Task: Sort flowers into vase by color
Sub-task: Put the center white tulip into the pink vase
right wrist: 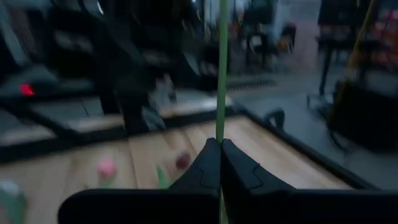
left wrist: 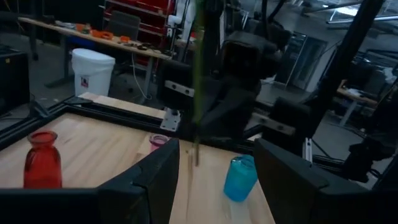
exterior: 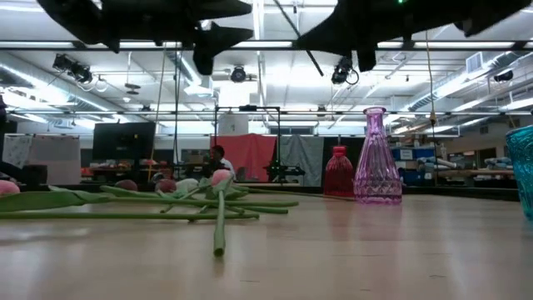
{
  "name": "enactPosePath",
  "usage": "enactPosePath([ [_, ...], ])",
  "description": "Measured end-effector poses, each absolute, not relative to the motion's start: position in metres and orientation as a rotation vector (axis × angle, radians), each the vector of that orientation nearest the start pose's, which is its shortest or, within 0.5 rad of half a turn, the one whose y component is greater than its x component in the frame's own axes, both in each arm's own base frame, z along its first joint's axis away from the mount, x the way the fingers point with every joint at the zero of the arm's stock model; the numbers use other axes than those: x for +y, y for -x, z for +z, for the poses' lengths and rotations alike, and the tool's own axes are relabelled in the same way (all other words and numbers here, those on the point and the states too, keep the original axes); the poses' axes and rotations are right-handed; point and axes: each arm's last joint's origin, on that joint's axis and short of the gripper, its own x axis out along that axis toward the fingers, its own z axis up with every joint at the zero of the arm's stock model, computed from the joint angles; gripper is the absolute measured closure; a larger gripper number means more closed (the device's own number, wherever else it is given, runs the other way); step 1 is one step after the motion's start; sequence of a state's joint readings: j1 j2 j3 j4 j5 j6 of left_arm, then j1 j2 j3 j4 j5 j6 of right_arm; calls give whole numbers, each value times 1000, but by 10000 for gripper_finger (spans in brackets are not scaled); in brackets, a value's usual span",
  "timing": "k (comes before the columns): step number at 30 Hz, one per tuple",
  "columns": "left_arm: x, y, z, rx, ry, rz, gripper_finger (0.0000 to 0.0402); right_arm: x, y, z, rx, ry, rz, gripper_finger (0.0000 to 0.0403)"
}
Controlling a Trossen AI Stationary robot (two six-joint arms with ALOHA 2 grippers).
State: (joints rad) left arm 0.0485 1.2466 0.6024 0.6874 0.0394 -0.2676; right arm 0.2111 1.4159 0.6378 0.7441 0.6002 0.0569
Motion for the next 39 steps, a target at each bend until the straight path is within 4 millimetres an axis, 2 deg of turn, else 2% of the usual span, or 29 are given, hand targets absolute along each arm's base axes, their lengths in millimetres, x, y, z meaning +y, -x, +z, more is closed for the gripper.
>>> enactPosePath([
  [4,16,-277,261,-92,254,-7,190,47,-285,224,-85,-31,-331,394],
  [11,18,-297,267,-148,207,-40,190,46,-299,210,-77,-3,-333,394],
  [16,18,-303,272,-156,195,-48,198,45,-298,213,-97,0,-368,394],
  [20,19,-304,274,-166,172,-44,237,46,-298,213,-97,9,-377,394],
  [28,26,-303,273,-159,167,-37,381,49,-298,210,-74,9,-372,392],
  [34,37,-302,269,-112,168,-69,395,49,-298,205,-29,-56,-369,369],
  [39,45,-301,265,-63,200,-94,399,47,-288,213,36,-113,-368,310],
])
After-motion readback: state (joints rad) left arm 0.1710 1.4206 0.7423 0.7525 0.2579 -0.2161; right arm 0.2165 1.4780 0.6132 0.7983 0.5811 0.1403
